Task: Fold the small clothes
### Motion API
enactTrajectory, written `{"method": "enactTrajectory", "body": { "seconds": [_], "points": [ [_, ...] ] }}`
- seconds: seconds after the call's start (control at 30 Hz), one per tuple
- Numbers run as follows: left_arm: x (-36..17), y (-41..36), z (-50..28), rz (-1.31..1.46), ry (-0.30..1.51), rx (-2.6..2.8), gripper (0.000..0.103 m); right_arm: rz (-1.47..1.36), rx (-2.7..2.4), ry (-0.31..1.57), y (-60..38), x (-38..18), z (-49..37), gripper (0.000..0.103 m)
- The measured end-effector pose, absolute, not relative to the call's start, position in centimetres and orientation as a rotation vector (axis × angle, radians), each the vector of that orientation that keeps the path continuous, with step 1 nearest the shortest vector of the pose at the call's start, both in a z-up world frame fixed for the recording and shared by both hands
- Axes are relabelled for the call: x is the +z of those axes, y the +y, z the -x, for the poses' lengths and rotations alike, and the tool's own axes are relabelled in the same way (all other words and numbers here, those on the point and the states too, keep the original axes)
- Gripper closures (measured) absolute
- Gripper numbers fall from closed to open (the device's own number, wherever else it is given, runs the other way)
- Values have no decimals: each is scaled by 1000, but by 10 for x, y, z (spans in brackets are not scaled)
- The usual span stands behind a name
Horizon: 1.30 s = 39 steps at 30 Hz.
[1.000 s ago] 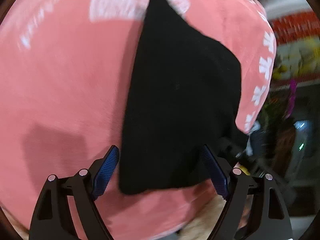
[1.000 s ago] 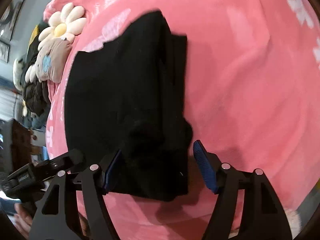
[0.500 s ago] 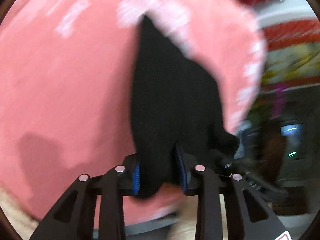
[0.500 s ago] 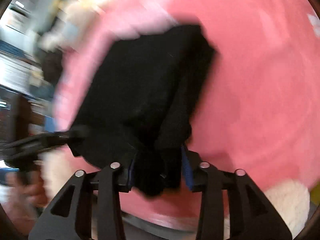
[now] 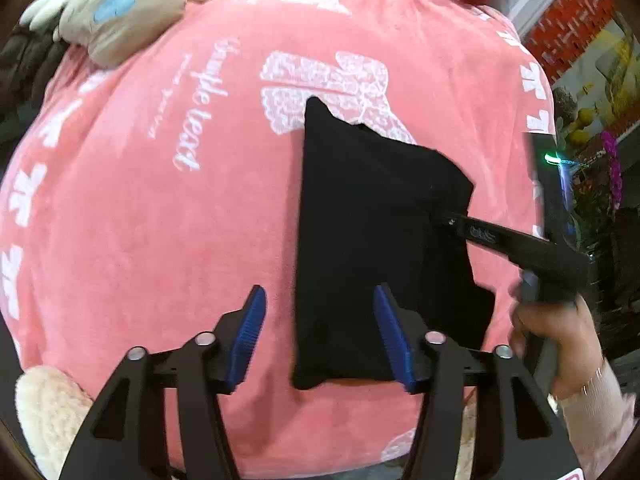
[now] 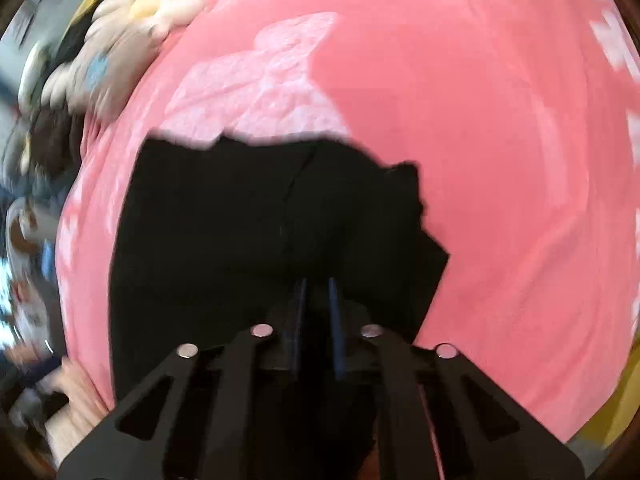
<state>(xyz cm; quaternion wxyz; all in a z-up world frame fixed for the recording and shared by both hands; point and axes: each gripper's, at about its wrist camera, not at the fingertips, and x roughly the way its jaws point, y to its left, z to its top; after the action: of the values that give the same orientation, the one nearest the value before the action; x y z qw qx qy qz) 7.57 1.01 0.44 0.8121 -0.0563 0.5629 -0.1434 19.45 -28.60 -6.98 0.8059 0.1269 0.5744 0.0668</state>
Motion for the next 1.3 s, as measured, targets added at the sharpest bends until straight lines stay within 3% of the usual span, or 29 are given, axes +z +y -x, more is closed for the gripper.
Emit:
{"method": "enactTrajectory", "body": {
  "seconds": [0.07,0.13,0.3,0.37,0.4,0.5,0.6,0.83,0.93,1.0,1.07,1.17,1.3],
  "points": [
    [5,19,-68,112,1196,-306,36,-331,187,1146,-280,-39,-184,91],
    [-2,23,-66,115,1213,-296,35,-350,282,1137,-259,-23,-177,92],
    [-17,26,-61,125,1287,-279,35,-225,363,1293,-178,-79,-200,95],
    [-15,25,-59,113,1285,-274,35,-231,349,1273,-170,-77,-211,95],
    [-13,25,-56,108,1279,-273,35,-237,344,1273,-169,-68,-212,89],
    [-9,24,-53,95,1255,-281,31,-271,388,1212,-167,-42,-200,89],
    [-14,21,-54,102,1271,-288,31,-195,380,1304,-151,-81,-197,91],
    [-8,15,-52,75,1278,-271,31,-155,291,1149,-194,-22,-158,90],
    [-10,14,-52,71,1282,-274,31,-141,145,1233,-241,-53,-121,91],
    [-13,11,-51,60,1287,-273,31,-198,91,1299,-269,-82,-102,98],
    [-16,6,-50,39,1301,-265,31,-265,82,1280,-281,-74,-88,97],
    [-14,1,-46,25,1296,-270,31,-294,79,1255,-283,-61,-75,89],
    [-15,-9,-43,2,1294,-273,30,-330,67,1248,-292,-64,-68,56]
  ]
}}
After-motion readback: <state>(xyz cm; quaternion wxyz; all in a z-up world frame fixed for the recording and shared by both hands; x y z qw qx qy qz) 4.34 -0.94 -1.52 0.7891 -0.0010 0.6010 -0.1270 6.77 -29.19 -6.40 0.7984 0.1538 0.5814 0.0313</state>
